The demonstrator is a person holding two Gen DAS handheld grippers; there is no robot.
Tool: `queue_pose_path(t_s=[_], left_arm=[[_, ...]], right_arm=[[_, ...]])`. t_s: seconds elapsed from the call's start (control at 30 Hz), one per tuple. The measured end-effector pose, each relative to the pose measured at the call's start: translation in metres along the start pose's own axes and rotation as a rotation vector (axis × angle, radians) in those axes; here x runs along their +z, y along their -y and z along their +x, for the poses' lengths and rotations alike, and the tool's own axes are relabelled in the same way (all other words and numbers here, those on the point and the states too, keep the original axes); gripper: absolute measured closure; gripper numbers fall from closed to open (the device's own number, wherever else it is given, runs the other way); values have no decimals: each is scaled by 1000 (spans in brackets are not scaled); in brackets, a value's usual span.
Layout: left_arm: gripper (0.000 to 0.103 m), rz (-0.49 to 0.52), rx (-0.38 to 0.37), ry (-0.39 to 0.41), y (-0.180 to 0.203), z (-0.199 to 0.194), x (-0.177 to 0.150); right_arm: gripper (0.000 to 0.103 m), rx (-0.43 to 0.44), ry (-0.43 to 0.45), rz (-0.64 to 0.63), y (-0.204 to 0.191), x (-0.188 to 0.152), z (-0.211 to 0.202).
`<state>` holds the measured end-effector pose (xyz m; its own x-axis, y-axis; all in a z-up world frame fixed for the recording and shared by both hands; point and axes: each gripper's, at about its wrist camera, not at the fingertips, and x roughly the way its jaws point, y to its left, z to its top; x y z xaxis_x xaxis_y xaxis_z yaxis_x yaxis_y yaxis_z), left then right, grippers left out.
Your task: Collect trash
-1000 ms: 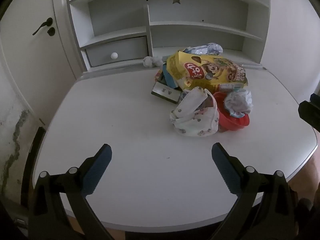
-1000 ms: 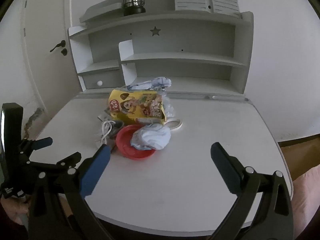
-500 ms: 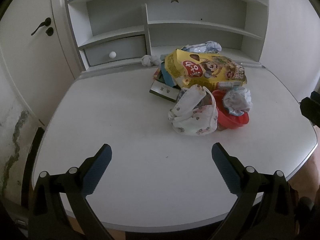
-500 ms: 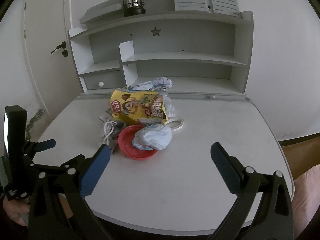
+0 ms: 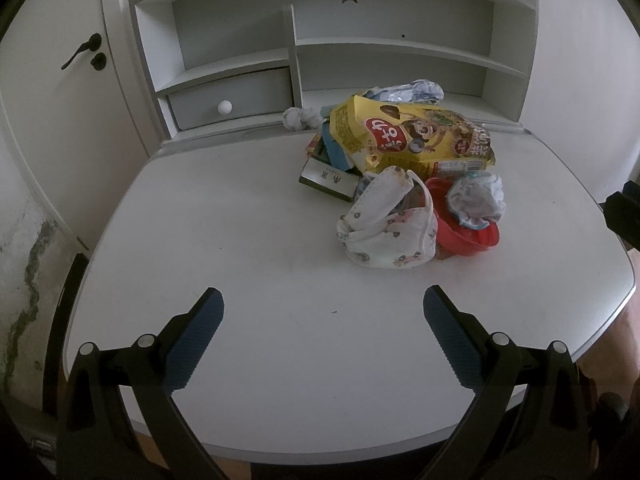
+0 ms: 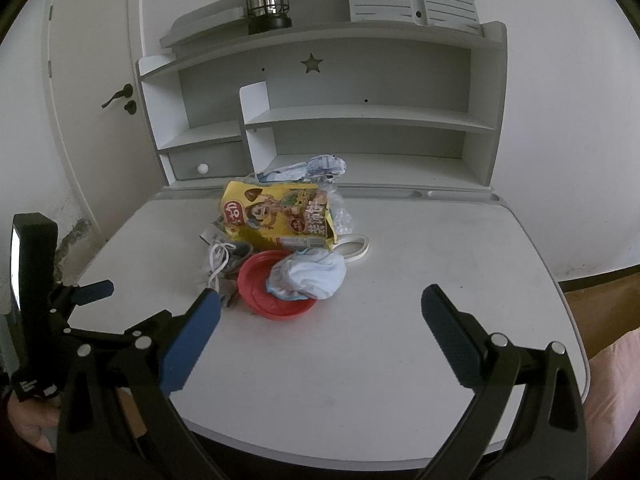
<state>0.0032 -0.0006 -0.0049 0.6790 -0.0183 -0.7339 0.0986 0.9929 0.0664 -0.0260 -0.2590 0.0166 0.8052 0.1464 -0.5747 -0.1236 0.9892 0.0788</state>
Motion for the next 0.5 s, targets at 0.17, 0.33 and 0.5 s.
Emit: queue_pose_path(t_s=[0.17,0.33,0.5], left_arm=[[6,-1,0,1,0,0,-1],[6,1,-2,1,1,1,-2],[6,1,-4,-7,2,3,-3]], right_arm=[[6,1,0,-1,0,0,0],[6,2,3,-4,-2,-1,-2],[6,3,0,-2,-3,0,-2]])
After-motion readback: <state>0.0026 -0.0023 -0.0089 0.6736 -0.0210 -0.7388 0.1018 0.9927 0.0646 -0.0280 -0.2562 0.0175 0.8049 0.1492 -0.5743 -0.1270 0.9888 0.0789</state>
